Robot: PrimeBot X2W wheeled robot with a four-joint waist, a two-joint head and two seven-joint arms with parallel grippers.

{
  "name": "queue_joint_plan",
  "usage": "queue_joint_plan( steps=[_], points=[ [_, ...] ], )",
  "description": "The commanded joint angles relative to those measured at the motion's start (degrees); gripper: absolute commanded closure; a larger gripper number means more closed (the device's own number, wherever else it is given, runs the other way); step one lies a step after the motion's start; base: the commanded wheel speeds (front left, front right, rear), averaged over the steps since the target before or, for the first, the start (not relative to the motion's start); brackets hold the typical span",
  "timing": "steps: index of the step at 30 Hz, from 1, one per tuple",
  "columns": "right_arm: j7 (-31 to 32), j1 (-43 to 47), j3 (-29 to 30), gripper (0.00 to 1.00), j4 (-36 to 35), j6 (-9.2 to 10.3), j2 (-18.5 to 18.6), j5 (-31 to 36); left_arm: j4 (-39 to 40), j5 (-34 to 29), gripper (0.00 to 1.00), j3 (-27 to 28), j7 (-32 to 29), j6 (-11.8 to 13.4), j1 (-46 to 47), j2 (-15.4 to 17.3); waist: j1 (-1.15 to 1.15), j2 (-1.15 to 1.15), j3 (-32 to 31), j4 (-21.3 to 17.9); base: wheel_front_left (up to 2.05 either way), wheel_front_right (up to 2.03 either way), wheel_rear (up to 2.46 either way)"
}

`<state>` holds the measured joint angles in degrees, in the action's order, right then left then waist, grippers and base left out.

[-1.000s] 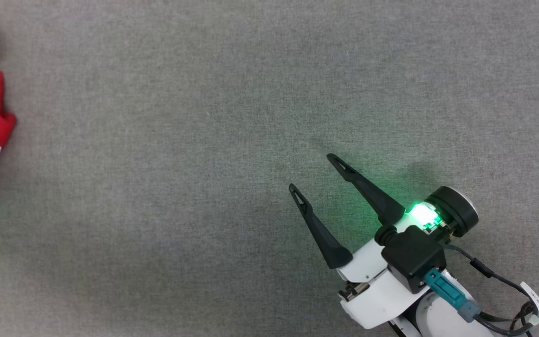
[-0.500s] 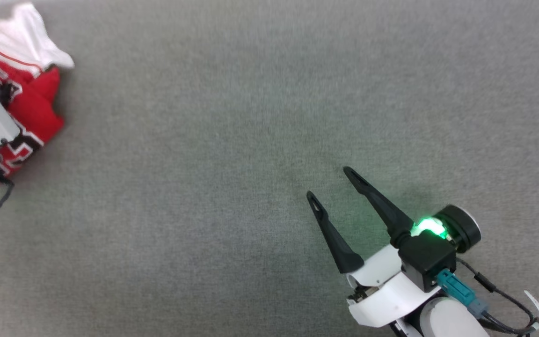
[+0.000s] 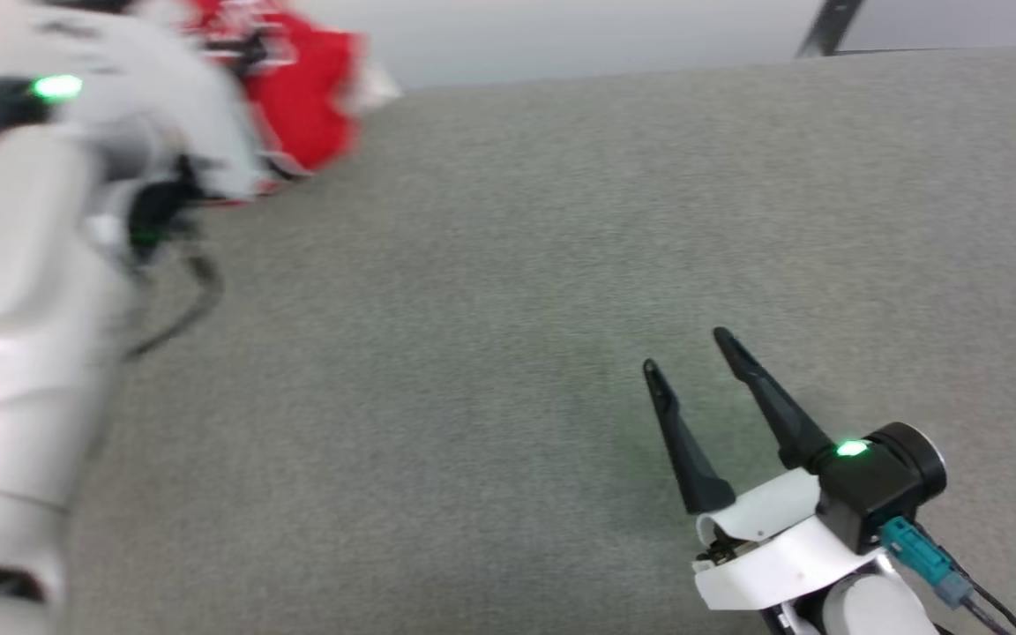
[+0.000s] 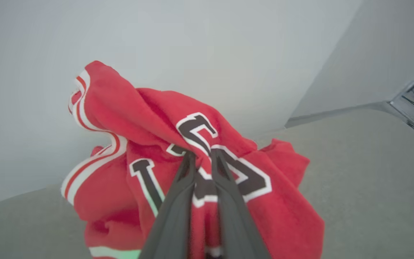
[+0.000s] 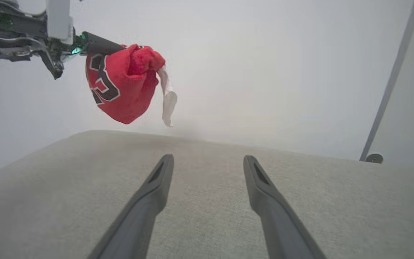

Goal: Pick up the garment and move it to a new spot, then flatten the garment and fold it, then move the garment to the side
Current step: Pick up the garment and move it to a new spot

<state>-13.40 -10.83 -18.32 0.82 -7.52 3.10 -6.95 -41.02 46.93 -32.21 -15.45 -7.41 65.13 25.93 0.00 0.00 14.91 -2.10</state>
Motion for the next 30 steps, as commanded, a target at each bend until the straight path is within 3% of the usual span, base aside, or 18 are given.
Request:
queue_joint_plan(
  steps=[1, 8, 12, 20, 24, 30],
  points=[
    [-0.53, 0.98, 0.71, 0.00, 0.13, 0.06, -0.18, -0.43, 0.84, 0.12, 1.00, -1.66, -0.40, -0.12, 0.87, -1.51, 0.00, 0.00, -0.63, -2.18, 0.00, 0.00, 0.00],
    [-1.61, -0.15, 2.97, 0.00, 0.01, 0.06, -0.26, -2.88, 0.50, 0.58, 1.00, -9.05, 0.77, -0.01, 3.98, -11.18, 0.00, 0.00, 0.90, -6.64, 0.00, 0.00, 0.00],
    [-1.81, -0.32, 3.35, 0.00, 0.19, 0.06, -0.26, -4.10, -1.66, 0.87, 1.00, -11.89, 2.64, -0.01, 2.75, -14.25, 0.00, 0.00, 1.55, -9.35, 0.00, 0.00, 0.00],
    [-1.84, 0.13, 4.55, 0.00, -0.95, 0.06, -0.27, -4.85, -5.01, 1.30, 1.00, -19.65, 3.93, -0.02, -2.11, -14.68, 0.00, 0.00, 2.11, -11.03, 0.00, 0.00, 0.00],
    [-1.86, 0.18, 4.97, 0.00, -1.41, 0.06, -0.27, -5.13, -8.09, -0.09, 1.00, -23.18, 4.87, 0.00, -2.05, -12.15, 0.00, 0.00, 1.94, -10.89, 0.00, 0.00, 0.00],
    [-1.86, 1.15, 5.28, 0.00, -1.07, 0.06, -0.27, -5.10, -10.79, 0.61, 1.00, -25.73, 4.94, -0.01, -2.21, -11.08, 0.00, 0.00, 0.53, -8.79, 0.00, 0.00, 0.00]
  ],
)
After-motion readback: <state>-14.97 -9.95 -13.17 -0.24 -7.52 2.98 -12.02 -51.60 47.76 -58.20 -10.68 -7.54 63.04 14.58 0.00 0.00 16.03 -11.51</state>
